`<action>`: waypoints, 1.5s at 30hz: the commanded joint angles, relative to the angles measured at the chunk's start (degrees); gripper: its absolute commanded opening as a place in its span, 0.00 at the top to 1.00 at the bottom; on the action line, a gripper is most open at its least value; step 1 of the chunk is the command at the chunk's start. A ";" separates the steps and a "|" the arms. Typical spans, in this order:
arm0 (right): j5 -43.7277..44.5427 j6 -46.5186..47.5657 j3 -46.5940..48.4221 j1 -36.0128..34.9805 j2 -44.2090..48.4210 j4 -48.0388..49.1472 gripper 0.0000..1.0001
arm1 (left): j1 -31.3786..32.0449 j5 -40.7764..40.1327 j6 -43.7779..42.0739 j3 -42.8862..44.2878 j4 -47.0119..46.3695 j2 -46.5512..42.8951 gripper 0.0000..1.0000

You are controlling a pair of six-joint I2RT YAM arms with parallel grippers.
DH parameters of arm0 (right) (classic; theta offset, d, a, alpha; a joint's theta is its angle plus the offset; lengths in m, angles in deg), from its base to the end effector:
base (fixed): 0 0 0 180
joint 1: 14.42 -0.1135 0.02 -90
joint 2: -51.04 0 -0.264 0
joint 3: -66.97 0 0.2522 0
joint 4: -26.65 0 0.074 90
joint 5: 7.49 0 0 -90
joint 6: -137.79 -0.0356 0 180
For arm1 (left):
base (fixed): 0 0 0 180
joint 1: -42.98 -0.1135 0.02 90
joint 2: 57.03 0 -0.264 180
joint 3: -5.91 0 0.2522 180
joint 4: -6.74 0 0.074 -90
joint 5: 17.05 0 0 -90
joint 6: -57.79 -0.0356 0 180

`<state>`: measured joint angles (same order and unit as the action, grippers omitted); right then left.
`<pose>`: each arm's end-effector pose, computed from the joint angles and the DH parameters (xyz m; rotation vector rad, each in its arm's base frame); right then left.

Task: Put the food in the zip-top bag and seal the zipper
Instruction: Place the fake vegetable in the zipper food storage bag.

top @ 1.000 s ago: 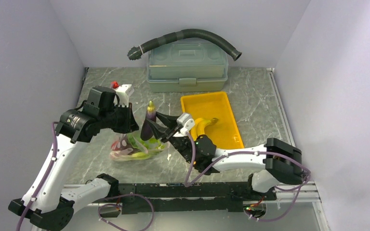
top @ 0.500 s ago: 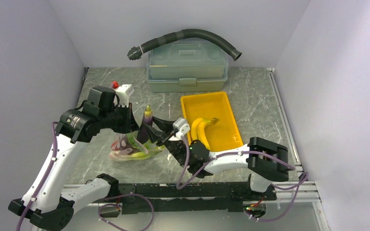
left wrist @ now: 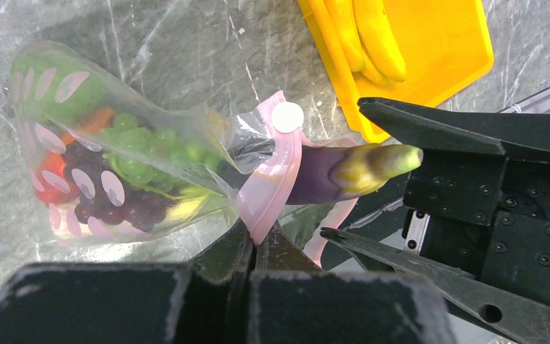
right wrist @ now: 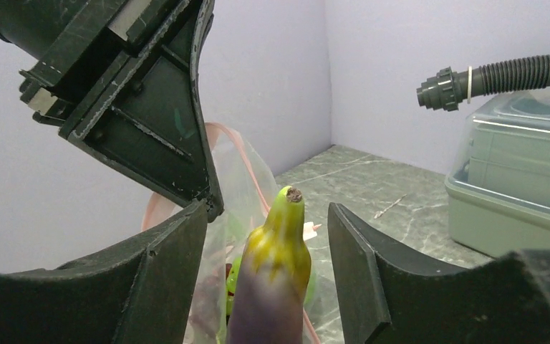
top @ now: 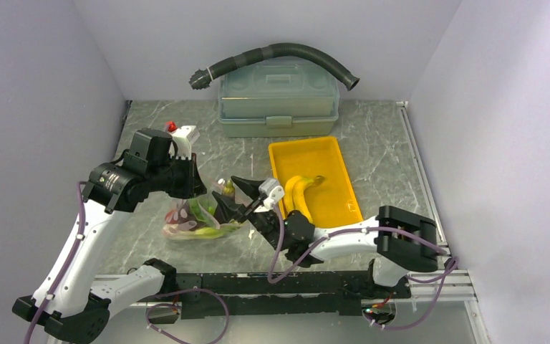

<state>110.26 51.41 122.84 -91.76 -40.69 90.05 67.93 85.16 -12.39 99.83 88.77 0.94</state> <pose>0.0876 0.3144 0.2784 -0.3748 1.1324 0.8745 0.1415 -0.0742 0.4070 0.2143 2.4332 -0.6161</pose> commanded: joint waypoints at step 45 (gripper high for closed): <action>-4.33 -6.21 48.26 14.91 5.28 -106.44 0.33 | 0.10 0.59 -0.21 -1.02 -2.84 -1.73 1.00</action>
<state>105.95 45.62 168.33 -77.51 -35.35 -14.36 67.93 85.16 -12.41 98.63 87.66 0.42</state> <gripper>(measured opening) 0.673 0.012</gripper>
